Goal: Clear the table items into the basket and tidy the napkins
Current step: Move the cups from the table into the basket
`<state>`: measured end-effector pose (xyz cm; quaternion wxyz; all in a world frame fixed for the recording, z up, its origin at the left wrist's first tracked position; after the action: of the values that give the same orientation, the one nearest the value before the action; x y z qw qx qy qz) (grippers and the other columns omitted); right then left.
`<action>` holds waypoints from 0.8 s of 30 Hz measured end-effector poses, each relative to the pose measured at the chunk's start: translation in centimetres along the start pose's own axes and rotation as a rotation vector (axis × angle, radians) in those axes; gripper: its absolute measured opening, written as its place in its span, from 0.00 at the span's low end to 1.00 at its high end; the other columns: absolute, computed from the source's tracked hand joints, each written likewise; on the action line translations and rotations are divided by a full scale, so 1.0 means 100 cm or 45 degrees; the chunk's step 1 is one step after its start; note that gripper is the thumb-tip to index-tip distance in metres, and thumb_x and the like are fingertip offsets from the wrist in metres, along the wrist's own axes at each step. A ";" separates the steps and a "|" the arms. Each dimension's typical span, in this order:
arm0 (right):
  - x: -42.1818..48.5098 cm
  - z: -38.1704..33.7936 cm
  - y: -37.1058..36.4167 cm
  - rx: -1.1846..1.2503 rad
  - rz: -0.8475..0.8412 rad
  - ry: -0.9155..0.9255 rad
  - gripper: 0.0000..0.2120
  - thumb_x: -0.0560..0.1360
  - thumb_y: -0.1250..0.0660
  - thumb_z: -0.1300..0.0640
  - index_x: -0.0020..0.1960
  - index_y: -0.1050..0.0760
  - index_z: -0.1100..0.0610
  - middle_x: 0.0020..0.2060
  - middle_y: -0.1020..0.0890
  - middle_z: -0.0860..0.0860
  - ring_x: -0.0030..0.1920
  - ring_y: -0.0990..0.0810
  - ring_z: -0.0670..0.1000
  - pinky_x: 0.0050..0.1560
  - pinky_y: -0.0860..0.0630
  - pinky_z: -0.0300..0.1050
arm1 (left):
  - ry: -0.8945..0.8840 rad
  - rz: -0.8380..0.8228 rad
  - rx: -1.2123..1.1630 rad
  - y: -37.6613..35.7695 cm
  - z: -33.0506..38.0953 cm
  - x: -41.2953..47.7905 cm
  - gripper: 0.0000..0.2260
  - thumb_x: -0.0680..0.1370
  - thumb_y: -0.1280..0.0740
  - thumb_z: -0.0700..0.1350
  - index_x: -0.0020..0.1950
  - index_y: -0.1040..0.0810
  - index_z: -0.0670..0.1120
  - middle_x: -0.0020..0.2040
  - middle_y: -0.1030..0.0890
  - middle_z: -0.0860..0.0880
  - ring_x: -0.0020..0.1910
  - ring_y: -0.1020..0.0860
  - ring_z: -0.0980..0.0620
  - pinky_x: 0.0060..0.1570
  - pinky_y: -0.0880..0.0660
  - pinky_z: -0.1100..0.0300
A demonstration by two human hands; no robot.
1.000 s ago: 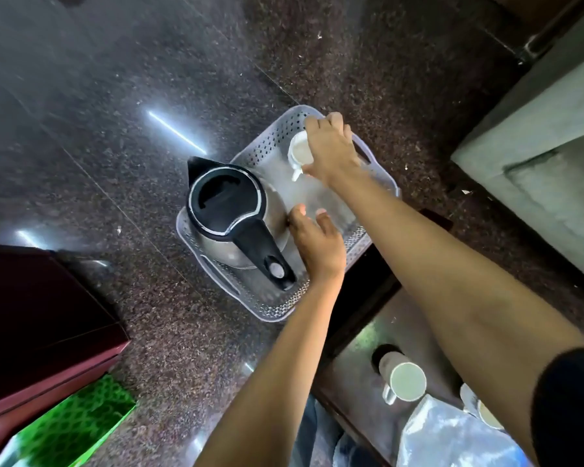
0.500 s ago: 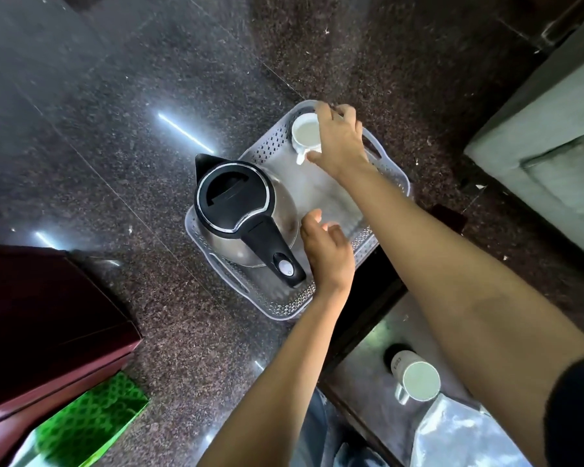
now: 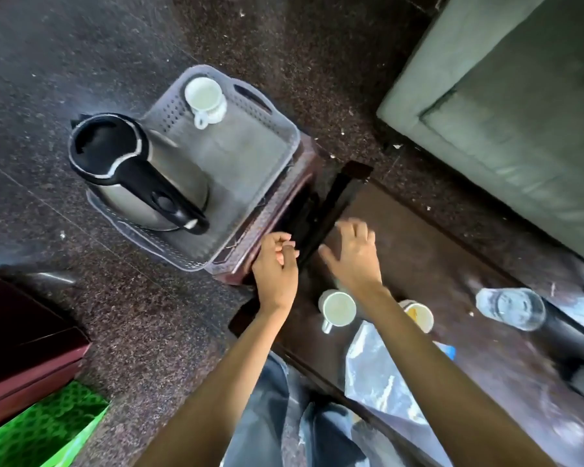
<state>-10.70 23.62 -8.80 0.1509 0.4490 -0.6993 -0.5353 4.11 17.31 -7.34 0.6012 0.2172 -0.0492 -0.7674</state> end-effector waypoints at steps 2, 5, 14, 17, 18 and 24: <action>-0.034 0.024 -0.015 -0.078 -0.235 -0.159 0.33 0.71 0.31 0.42 0.70 0.35 0.57 0.65 0.32 0.58 0.61 0.31 0.63 0.62 0.32 0.55 | 0.046 -0.029 0.046 -0.008 -0.013 -0.020 0.05 0.79 0.40 0.36 0.51 0.25 0.43 0.41 0.20 0.52 0.37 0.19 0.62 0.39 0.28 0.75; -0.074 0.043 -0.039 -0.129 -0.506 -0.309 0.43 0.67 0.26 0.39 0.73 0.41 0.54 0.64 0.35 0.58 0.62 0.31 0.63 0.61 0.30 0.56 | 0.157 -0.086 0.082 -0.017 -0.030 -0.045 0.04 0.79 0.39 0.38 0.52 0.26 0.44 0.41 0.21 0.52 0.40 0.18 0.55 0.42 0.26 0.70; -0.093 0.043 -0.070 0.032 -0.536 -0.380 0.34 0.69 0.24 0.53 0.69 0.38 0.52 0.62 0.33 0.57 0.60 0.27 0.63 0.56 0.25 0.54 | 0.227 -0.107 0.183 -0.009 -0.042 -0.057 0.05 0.79 0.38 0.40 0.54 0.26 0.45 0.43 0.20 0.51 0.43 0.18 0.50 0.39 0.30 0.78; -0.083 0.031 -0.048 0.039 -0.416 -0.457 0.33 0.66 0.24 0.49 0.66 0.36 0.52 0.59 0.31 0.57 0.58 0.25 0.63 0.53 0.25 0.52 | 0.207 -0.045 0.113 0.003 -0.030 -0.042 0.05 0.79 0.38 0.39 0.54 0.26 0.44 0.44 0.20 0.51 0.42 0.18 0.53 0.40 0.28 0.75; -0.077 0.024 -0.035 0.050 -0.340 -0.471 0.33 0.65 0.24 0.47 0.65 0.35 0.52 0.58 0.31 0.57 0.56 0.24 0.63 0.52 0.25 0.52 | 0.192 -0.019 0.081 0.008 -0.023 -0.035 0.05 0.79 0.38 0.39 0.54 0.26 0.44 0.44 0.20 0.50 0.42 0.18 0.54 0.41 0.26 0.73; -0.015 -0.056 0.063 0.252 0.178 -0.363 0.34 0.64 0.26 0.42 0.64 0.34 0.55 0.54 0.26 0.56 0.50 0.21 0.63 0.44 0.27 0.49 | 0.086 0.127 -0.103 0.032 0.024 0.019 0.05 0.80 0.39 0.40 0.54 0.26 0.44 0.47 0.20 0.52 0.43 0.19 0.62 0.45 0.23 0.67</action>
<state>-8.90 21.52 -0.65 0.0423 0.3316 -0.7924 -0.5103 5.73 14.16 -4.67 0.6484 0.2158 -0.0086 -0.7300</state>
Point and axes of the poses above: each hand's wrist, its own x-axis towards the middle knuckle, its own y-axis out of the back of the hand, z = x × y, the point moved 4 cm from there along x, towards the middle knuckle
